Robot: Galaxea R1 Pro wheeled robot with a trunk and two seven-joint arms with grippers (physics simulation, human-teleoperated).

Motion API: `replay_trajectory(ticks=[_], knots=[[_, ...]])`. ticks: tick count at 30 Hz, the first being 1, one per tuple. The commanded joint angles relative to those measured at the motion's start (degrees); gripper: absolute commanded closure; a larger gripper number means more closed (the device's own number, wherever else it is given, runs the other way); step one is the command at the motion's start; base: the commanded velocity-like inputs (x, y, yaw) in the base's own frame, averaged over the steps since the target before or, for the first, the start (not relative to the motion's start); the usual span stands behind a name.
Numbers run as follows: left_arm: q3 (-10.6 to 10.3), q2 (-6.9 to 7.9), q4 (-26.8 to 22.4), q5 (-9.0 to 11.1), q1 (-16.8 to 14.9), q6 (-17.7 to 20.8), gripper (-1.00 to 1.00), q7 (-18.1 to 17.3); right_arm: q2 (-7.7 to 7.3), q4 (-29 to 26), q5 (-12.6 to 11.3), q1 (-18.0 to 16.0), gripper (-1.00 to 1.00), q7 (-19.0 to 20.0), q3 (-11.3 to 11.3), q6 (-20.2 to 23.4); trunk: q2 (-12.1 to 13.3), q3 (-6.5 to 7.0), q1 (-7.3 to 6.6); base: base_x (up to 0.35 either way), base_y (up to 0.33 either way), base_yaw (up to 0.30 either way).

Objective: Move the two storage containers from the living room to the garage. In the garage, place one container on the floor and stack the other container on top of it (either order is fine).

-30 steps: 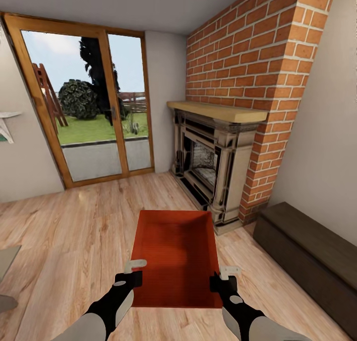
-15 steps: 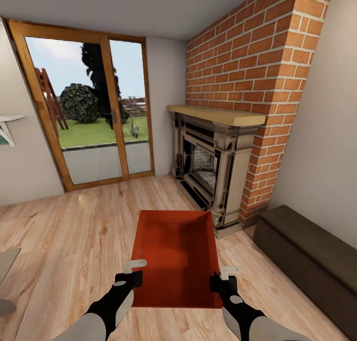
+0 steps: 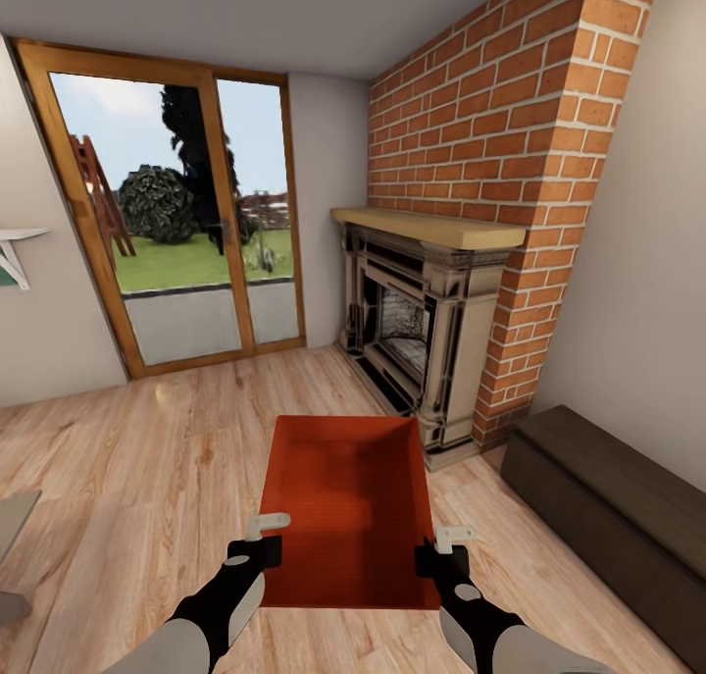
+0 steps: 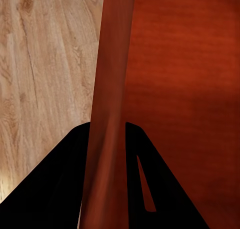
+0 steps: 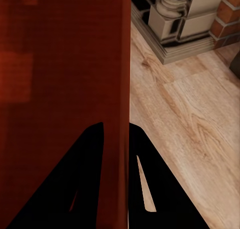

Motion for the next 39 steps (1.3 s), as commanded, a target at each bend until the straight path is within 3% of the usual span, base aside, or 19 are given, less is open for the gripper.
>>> replay_trajectory(ticks=[1, 9, 29, 39], knots=[[0.66, -0.05, -0.01, 0.18, -0.02, 0.37, 1.0, 0.47, 0.02, -0.09, 0.2, -0.06, 1.0, -0.25, -0.98, -0.33, -0.08, -0.09, 0.02, 0.0, 0.0, 0.0], [0.59, 0.03, 0.07, 0.26, -0.02, 0.37, 1.0, 0.41, 0.01, -0.09, -1.18, -0.05, 1.0, -0.25, -0.98, -0.33, -0.08, -0.09, 0.02, 0.0, 0.0, 0.0], [0.57, 0.02, 0.1, 0.27, -0.02, 0.37, 1.0, 0.38, 0.06, -0.09, -1.3, -0.1, 1.0, -0.24, -0.98, -0.33, -0.08, -0.09, 0.02, 0.0, 0.0, 0.002], [0.57, 0.01, 0.11, 0.27, -0.02, 0.37, 1.0, 0.39, 0.1, -0.09, -1.3, -0.1, 1.0, -0.2, -0.98, -0.33, -0.08, -0.09, 0.02, 0.0, 0.0, 0.209]])
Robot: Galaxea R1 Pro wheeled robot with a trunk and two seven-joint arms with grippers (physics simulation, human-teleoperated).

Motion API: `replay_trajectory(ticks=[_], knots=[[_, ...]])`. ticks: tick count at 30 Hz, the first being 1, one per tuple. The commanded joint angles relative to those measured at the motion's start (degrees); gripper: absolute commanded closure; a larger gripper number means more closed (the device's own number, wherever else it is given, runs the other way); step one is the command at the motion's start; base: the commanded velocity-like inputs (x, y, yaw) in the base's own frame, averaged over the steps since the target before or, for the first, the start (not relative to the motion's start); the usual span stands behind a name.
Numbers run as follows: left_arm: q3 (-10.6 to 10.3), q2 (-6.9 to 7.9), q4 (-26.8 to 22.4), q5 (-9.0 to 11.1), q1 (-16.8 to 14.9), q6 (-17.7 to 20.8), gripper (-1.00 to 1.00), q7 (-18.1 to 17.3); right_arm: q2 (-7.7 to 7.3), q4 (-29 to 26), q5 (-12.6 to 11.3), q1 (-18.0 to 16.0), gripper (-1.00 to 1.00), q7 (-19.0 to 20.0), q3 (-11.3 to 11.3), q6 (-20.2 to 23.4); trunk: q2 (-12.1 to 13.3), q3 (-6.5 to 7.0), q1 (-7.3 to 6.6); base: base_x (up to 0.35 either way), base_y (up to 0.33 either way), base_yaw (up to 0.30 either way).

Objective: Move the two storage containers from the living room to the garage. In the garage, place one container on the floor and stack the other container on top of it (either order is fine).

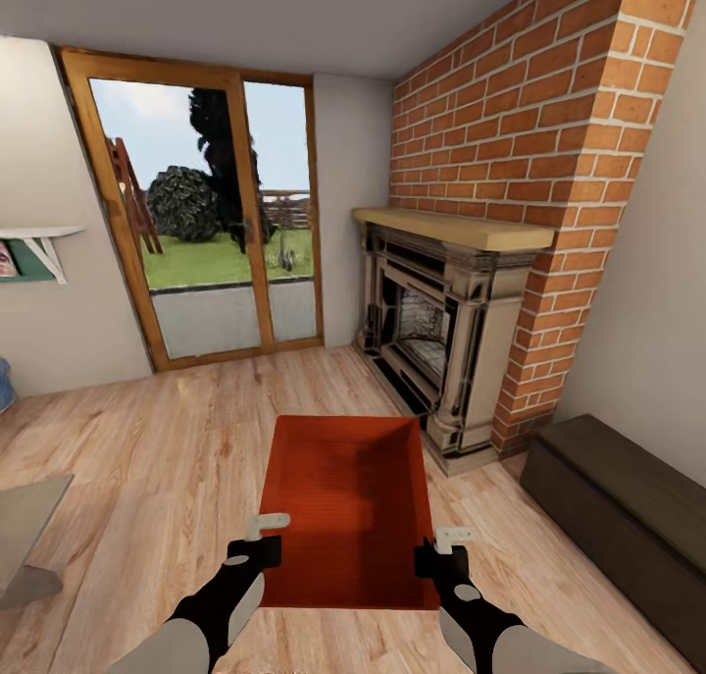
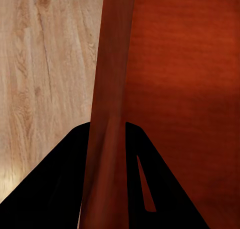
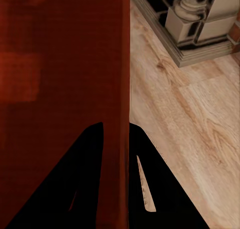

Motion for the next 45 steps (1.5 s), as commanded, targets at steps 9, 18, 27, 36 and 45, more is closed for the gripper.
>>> replay_trajectory(ticks=[9, 18, 27, 36, 45], knots=[[0.61, -0.13, 0.14, 0.4, 0.01, 0.43, 1.0, 0.53, 0.04, -0.18, 0.95, -0.05, 1.0, -0.13, -2.72, -0.23, -0.08, -0.09, 0.02, 0.0, 0.0, 0.268], [0.68, -0.14, 0.2, 0.4, 0.01, 0.48, 1.0, 0.48, 0.04, -0.18, 0.95, -0.07, 1.0, -0.14, -2.72, -0.23, -0.08, -0.09, 0.02, -0.093, -0.071, 0.268], [0.68, -0.14, 0.28, 0.4, 0.01, 0.44, 1.0, 0.46, 0.04, -0.16, 0.95, -0.07, 1.0, -0.14, -2.72, -0.23, -0.08, -0.09, 0.02, -0.222, -0.18, 0.268], [0.68, -0.14, 0.24, 0.39, 0.0, 0.44, 1.0, 0.45, 0.04, -0.13, 0.95, -0.08, 1.0, -0.13, -2.72, -0.23, -0.08, -0.09, 0.02, -0.228, -0.185, 0.268], [0.68, -0.14, 0.15, 0.39, 0.01, 0.44, 1.0, 0.45, 0.04, -0.18, 0.95, -0.07, 1.0, -0.13, -2.72, -0.23, -0.08, -0.09, 0.02, -0.228, -0.186, 0.128]])
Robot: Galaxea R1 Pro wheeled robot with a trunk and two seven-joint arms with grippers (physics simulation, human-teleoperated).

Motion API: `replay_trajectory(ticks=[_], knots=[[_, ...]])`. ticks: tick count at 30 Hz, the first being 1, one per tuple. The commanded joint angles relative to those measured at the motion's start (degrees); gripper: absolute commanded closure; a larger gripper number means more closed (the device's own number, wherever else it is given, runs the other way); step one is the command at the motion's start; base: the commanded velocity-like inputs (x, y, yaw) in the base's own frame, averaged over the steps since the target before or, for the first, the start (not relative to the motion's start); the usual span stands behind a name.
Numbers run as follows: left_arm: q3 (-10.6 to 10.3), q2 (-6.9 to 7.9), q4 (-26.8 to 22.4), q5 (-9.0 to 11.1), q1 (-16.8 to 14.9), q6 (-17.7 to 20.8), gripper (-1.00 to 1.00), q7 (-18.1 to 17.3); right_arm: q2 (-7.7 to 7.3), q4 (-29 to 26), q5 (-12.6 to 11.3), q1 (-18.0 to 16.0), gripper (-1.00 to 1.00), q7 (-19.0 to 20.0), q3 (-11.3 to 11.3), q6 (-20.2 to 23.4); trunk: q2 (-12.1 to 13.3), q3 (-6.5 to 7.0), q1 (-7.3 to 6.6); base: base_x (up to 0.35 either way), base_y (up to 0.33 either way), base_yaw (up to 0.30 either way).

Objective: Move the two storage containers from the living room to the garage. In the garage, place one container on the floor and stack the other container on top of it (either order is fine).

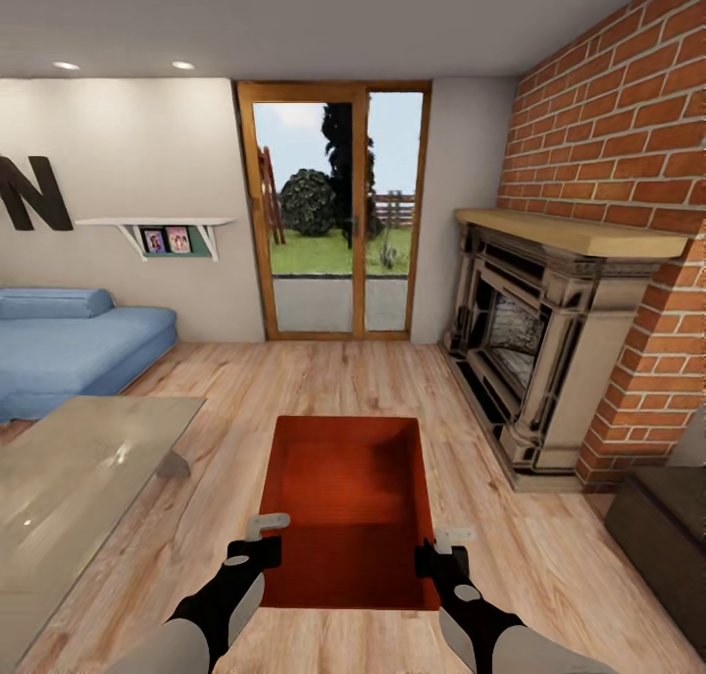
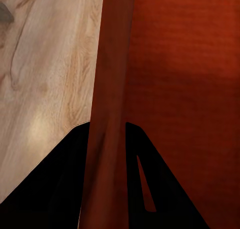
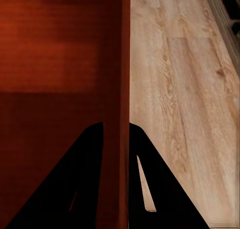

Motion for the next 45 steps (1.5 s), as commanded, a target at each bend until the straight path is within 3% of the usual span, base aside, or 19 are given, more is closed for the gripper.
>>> replay_trajectory(ticks=[1, 11, 45], knots=[[0.57, -0.1, 0.07, 0.52, 0.02, 0.36, 1.0, 0.45, 0.05, -0.17, 0.85, -0.1, 1.0, -0.09, -2.67, -0.35, -0.09, -0.09, -0.01, -0.228, -0.186, 0.014], [0.57, -0.1, 0.08, 0.52, 0.02, 0.36, 1.0, 0.45, 0.05, -0.16, 0.85, -0.09, 1.0, -0.08, -2.67, -0.35, -0.09, 0.12, -0.01, -0.228, -0.186, 0.136], [0.57, -0.1, -0.02, 0.45, 0.02, 0.36, 1.0, 0.45, 0.05, -0.14, 0.85, -0.1, 1.0, -0.1, -2.67, -0.35, -0.09, 1.69, -0.01, -0.184, -0.16, 0.28]])
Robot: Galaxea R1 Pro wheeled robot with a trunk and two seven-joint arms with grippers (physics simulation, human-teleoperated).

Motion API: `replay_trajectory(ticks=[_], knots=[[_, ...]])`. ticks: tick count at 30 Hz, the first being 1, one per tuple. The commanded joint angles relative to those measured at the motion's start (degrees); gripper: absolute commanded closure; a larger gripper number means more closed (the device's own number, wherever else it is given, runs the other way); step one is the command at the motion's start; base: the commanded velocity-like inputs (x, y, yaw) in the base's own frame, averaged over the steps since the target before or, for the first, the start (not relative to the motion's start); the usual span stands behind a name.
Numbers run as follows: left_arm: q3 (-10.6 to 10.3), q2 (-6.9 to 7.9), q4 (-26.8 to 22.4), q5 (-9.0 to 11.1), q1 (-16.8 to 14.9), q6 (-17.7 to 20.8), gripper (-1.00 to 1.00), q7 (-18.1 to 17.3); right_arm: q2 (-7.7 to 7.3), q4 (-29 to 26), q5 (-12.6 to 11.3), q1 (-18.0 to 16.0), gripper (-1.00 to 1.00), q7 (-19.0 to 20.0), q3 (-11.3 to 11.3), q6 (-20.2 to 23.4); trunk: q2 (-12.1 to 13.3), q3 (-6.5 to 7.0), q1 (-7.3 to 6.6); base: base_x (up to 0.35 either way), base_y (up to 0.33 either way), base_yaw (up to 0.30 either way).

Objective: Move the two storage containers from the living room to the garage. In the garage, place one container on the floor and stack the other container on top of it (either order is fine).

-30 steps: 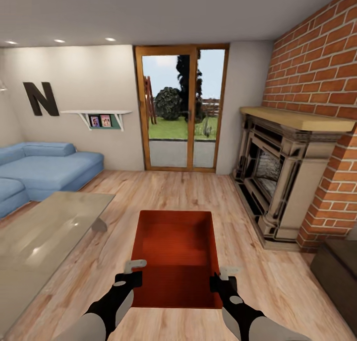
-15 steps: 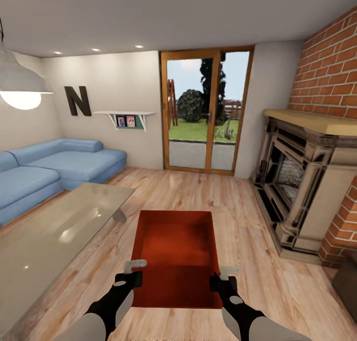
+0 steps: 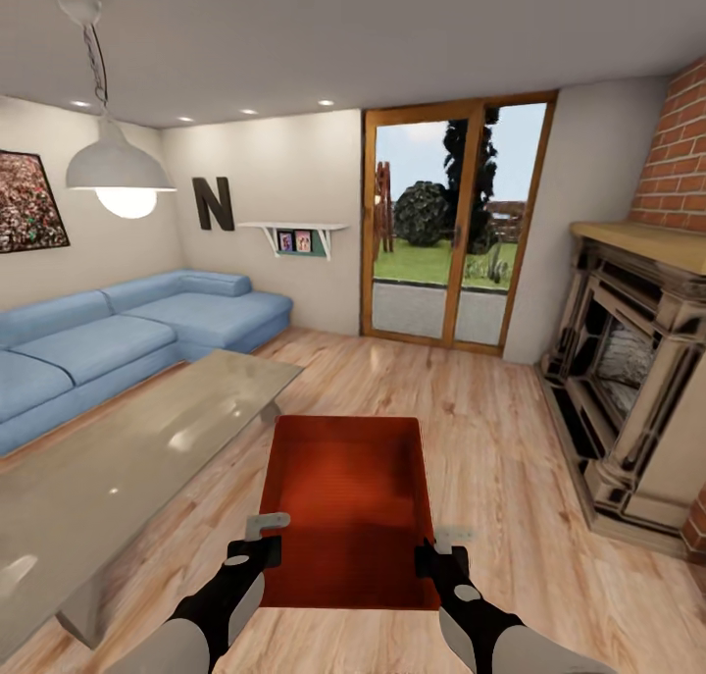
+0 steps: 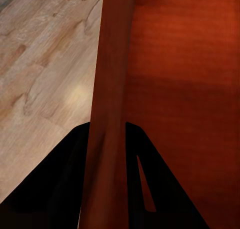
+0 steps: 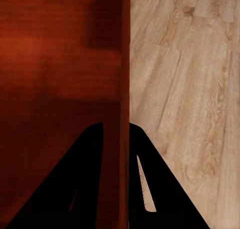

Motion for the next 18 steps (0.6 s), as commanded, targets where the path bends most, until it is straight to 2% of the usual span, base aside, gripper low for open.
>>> replay_trajectory(ticks=[1, 18], knots=[[0.58, -0.1, 0.08, 0.48, 0.01, 0.35, 1.0, 0.45, 0.03, -0.2, 0.84, -0.06, 1.0, -0.08, -2.61, -0.2, -0.09, -0.05, 0.0, -0.171, -0.152, 0.282], [0.58, -0.1, 0.17, 0.56, 0.01, 0.35, 1.0, 0.45, 0.03, -0.18, 0.84, -0.06, 1.0, -0.05, -2.61, -0.2, -0.09, 0.73, 0.0, -0.137, -0.116, 0.282]])
